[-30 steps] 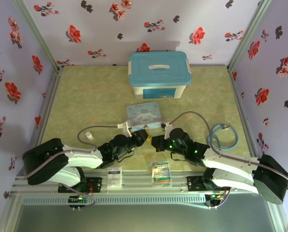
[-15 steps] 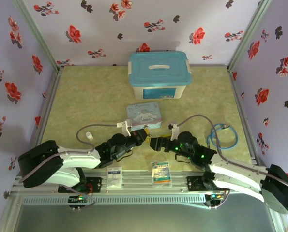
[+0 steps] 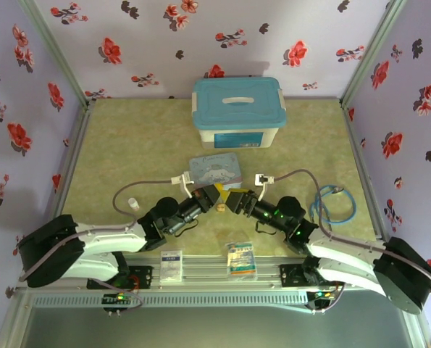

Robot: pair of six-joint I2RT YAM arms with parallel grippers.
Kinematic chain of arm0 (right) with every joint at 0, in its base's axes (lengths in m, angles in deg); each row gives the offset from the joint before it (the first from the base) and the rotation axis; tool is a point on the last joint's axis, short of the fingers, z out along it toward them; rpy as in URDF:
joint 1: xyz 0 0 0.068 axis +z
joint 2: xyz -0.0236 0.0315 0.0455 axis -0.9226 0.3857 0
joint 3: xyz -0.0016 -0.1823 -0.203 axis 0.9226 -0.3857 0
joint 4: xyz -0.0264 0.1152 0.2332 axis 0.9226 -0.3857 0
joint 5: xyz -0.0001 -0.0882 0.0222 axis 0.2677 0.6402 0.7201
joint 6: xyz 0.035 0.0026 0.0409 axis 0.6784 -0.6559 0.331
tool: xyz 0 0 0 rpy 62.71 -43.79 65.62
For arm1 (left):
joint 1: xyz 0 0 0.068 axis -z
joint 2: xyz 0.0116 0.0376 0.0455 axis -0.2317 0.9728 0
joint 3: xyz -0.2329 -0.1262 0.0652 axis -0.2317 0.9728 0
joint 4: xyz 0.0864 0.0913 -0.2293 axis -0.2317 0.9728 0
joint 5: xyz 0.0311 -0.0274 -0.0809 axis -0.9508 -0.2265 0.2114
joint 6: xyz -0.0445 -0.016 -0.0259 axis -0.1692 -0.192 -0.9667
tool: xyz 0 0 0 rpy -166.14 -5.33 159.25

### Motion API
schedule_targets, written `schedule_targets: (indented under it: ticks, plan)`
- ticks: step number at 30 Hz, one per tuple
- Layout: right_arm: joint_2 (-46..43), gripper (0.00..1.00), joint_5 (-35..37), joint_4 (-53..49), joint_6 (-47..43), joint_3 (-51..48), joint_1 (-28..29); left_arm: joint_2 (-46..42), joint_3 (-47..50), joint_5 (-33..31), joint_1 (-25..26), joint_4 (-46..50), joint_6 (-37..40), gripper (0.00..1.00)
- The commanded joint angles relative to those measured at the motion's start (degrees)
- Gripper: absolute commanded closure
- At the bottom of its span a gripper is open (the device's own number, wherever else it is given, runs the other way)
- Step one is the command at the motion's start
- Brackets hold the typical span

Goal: Unlock the padlock with the key

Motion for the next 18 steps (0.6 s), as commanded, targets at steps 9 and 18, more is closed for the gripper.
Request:
schedule_targets:
  ticks: [9,18]
  plan:
    - [8.97,0.43,-5.59,20.65,5.02,-0.71,-0.54,-1.32,-0.37,0.32,-0.16,-3.88,1.19,1.00]
    - [14.01,0.63,-7.05,27.09,7.80,-1.08,-0.55,-2.50,0.49,-1.09,-0.51,-3.17,2.00,1.00]
